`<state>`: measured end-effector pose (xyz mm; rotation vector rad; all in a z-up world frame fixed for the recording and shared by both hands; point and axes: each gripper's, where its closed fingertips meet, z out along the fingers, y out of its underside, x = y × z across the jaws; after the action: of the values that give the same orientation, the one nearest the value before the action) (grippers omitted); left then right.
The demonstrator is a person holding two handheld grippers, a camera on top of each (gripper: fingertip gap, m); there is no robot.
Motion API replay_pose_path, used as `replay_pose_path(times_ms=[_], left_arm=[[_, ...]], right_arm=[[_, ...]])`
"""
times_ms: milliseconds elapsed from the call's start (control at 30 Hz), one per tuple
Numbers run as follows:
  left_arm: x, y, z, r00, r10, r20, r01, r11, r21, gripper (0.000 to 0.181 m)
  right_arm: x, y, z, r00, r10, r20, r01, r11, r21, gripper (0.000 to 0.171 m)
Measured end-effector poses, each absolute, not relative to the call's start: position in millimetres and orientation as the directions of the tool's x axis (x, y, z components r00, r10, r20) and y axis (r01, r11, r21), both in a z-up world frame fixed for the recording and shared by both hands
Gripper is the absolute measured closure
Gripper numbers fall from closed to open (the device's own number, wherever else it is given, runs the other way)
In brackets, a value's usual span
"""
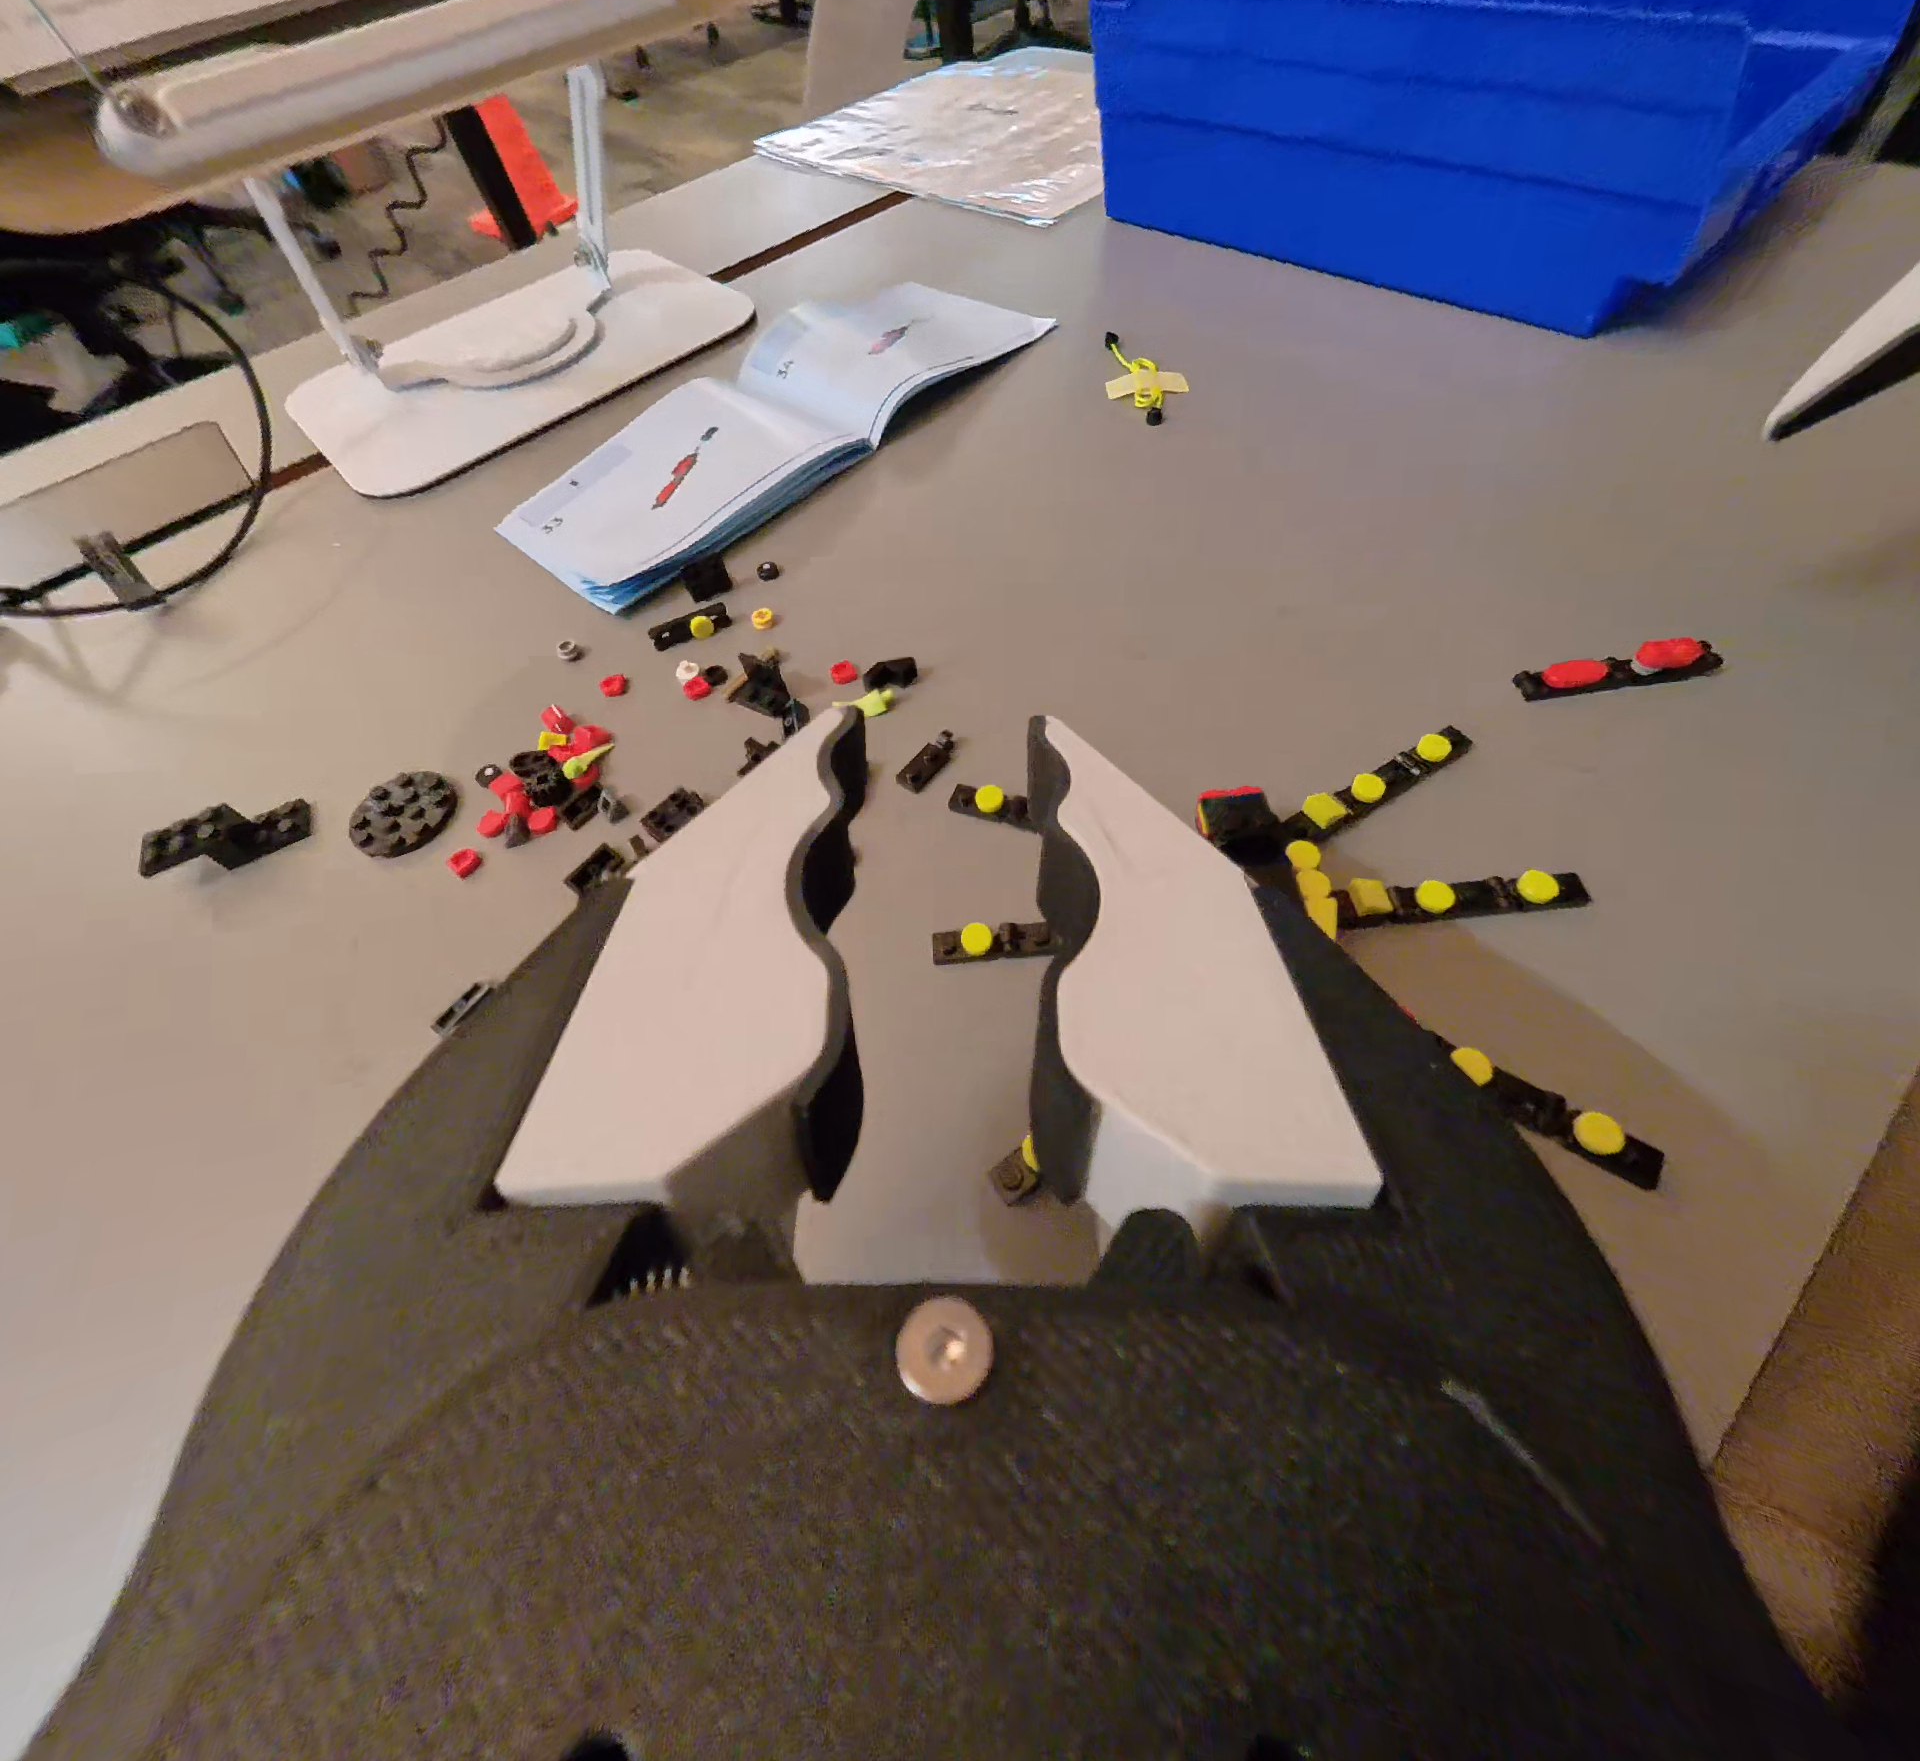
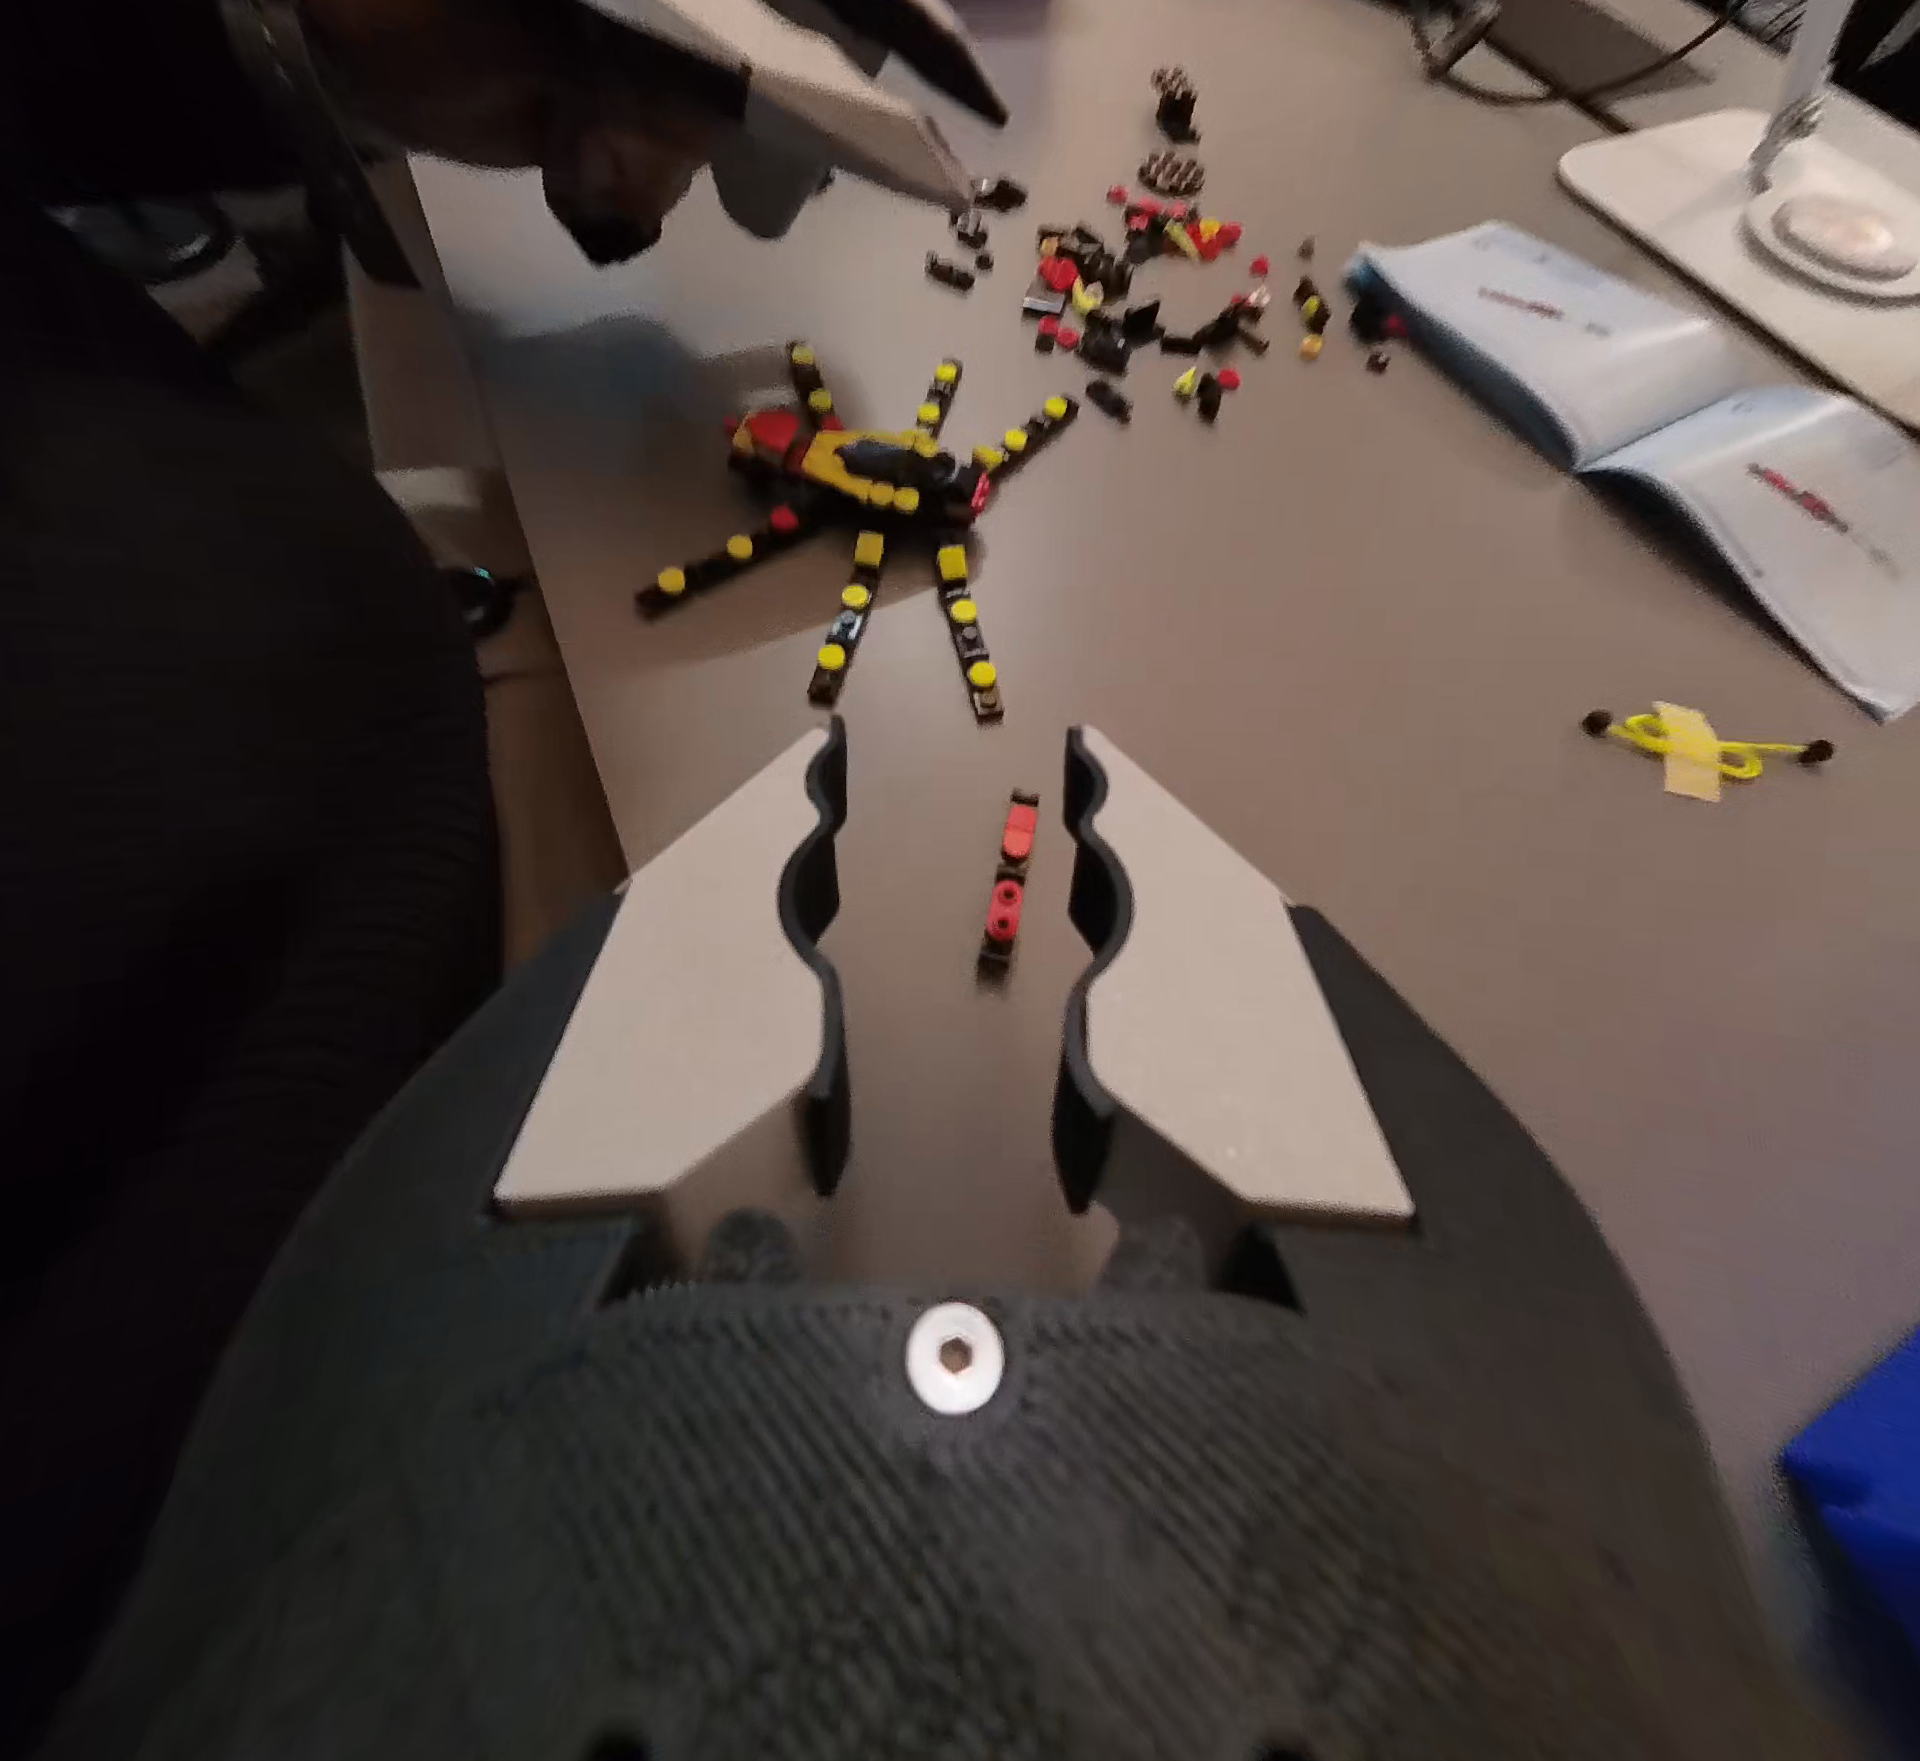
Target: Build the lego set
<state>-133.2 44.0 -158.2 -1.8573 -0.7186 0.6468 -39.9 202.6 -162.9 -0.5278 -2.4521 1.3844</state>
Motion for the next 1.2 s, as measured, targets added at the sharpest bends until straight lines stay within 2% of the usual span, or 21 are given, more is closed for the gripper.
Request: replay_pose_path(times_ms=[67, 233, 433, 667, 933, 1200], left_arm=[[-133.3, 47.9, -152.7, 0.674, 0.727, -0.132, 0.17, -0.326, -0.93, 0.152], [-126.1, 57.2, -153.5, 0.702, 0.711, -0.042, 0.217, -0.27, -0.938, 0.152], [-121.9, 62.3, -168.8, 0.752, 0.659, -0.017, 0.237, -0.294, -0.926, 0.154], [-122.7, 54.9, -170.3, 0.768, 0.64, 0.012, 0.244, -0.275, -0.93, 0.155], [-117.7, 58.5, -180.4, 0.805, 0.593, 0.019, 0.252, -0.313, -0.916, 0.158], [-129.2, 47.7, -186.3, 0.766, 0.642, 0.025, 0.296, -0.319, -0.9, 0.163]], right_arm=[[-36.2, 198.7, -168.7, -0.906, 0.421, 0.029, 0.194, 0.476, -0.858, 0.13], [-31.9, 188.8, -170.0, -0.911, 0.412, -0.031, 0.225, 0.432, -0.873, 0.131], [-51.4, 199.5, -178.8, -0.872, 0.489, -0.023, 0.266, 0.435, -0.86, 0.134], [-71.5, 208.6, -176.2, -0.825, 0.558, -0.085, 0.326, 0.348, -0.879, 0.136], [-78.6, 215.1, -175.9, -0.8, 0.589, -0.116, 0.356, 0.309, -0.882, 0.137], [-77.3, 212.5, -176.5, -0.801, 0.581, -0.146, 0.374, 0.294, -0.88, 0.138]])
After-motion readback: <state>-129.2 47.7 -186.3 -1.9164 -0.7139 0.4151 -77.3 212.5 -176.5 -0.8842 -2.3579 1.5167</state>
